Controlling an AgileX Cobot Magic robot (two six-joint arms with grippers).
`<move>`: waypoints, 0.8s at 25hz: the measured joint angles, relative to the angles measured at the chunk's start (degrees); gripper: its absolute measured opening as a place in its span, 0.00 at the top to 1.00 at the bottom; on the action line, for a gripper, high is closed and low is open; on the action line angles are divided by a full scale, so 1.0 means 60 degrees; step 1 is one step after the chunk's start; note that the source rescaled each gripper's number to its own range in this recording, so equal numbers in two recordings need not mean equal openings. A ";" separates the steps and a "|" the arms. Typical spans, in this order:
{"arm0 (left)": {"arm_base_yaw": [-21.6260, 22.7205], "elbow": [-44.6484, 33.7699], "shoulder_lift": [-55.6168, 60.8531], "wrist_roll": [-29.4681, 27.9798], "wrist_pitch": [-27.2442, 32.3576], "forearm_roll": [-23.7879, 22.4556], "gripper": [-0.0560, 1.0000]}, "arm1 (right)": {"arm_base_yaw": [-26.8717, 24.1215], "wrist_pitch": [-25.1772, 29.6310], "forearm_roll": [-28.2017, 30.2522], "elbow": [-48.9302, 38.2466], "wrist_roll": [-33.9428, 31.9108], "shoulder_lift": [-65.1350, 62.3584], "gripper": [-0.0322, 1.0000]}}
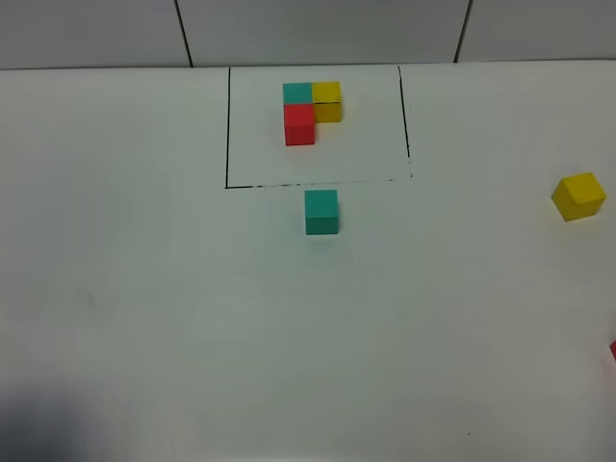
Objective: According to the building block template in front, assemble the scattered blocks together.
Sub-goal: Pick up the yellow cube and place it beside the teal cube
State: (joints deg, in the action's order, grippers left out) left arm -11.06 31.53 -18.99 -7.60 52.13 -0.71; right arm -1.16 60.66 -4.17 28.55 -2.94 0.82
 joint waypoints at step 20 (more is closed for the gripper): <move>0.0000 -0.0285 0.2844 0.0770 0.1046 0.0883 0.24 | 0.0000 0.0000 0.0000 0.0000 -0.0007 0.0000 0.24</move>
State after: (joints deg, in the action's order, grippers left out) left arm -11.06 29.82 -1.93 -2.98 58.41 4.58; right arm -1.16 60.66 -4.17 28.55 -2.99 0.82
